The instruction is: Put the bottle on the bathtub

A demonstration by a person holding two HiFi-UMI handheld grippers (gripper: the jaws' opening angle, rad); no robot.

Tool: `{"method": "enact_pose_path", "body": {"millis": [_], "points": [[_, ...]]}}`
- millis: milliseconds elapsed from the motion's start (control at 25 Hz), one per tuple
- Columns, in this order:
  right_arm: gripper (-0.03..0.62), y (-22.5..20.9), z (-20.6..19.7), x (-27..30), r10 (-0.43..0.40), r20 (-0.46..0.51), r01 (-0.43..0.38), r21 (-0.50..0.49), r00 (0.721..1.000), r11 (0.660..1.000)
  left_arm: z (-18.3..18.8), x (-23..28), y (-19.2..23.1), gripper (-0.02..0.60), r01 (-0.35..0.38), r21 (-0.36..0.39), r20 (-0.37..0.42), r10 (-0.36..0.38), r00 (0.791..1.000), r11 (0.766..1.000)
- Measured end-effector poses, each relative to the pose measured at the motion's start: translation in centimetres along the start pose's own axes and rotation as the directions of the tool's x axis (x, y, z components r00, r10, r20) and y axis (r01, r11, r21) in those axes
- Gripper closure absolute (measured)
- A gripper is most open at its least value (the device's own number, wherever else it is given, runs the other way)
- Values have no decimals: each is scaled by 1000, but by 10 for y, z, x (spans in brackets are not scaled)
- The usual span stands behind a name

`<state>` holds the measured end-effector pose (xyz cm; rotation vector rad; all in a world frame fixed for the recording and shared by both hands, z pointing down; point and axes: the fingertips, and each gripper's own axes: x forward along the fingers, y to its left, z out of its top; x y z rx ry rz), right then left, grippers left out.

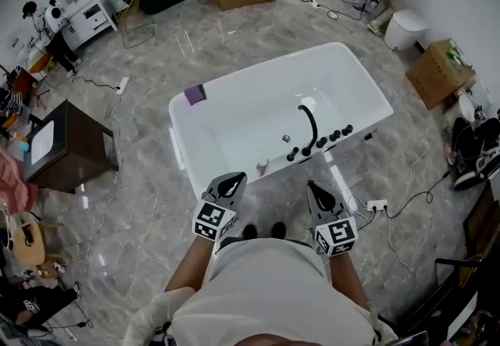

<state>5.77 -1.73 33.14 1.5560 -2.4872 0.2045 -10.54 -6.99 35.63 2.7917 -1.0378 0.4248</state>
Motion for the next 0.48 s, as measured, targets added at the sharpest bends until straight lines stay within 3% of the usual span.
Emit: {"method": "enact_pose_path", "body": {"millis": [480], "points": [[563, -9, 9, 6, -3, 21, 2, 20, 1000, 1000, 2, 0, 11, 574, -43, -18, 1, 43, 999, 999]]}}
